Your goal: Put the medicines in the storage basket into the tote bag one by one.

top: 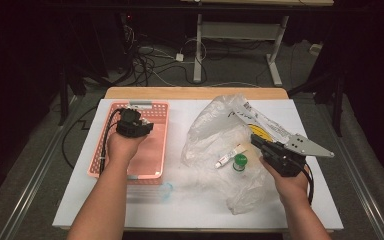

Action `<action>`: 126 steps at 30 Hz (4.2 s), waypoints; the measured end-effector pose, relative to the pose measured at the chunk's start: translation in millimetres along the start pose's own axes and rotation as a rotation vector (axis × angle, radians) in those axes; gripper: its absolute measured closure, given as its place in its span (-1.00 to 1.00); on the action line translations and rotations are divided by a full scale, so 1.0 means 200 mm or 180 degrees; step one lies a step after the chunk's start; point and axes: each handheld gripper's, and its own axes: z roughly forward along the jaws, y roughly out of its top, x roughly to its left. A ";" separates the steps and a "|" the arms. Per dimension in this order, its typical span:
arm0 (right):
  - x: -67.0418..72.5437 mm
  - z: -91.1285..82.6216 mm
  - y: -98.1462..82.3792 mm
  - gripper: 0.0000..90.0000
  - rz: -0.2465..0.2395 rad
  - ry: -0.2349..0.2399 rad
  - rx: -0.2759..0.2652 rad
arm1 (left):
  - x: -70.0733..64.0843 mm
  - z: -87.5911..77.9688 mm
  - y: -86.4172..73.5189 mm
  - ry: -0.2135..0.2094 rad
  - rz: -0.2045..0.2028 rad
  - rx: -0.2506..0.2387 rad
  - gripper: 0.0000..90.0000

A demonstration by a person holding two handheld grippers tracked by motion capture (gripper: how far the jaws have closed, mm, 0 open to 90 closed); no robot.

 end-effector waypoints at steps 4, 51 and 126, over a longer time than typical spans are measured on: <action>0.00 0.00 0.00 1.00 -0.0007 -0.0002 0.0001 | -0.02 -0.06 -0.01 -0.0028 0.0009 -0.0095 0.28; 0.03 0.02 -0.01 1.00 -0.0030 0.0028 0.0068 | -0.29 -0.46 -0.44 -0.0336 0.0345 -0.0886 0.29; 0.02 0.04 -0.02 1.00 0.0001 0.0048 0.0059 | -1.05 0.12 -0.03 -0.0885 0.1089 -0.0810 0.28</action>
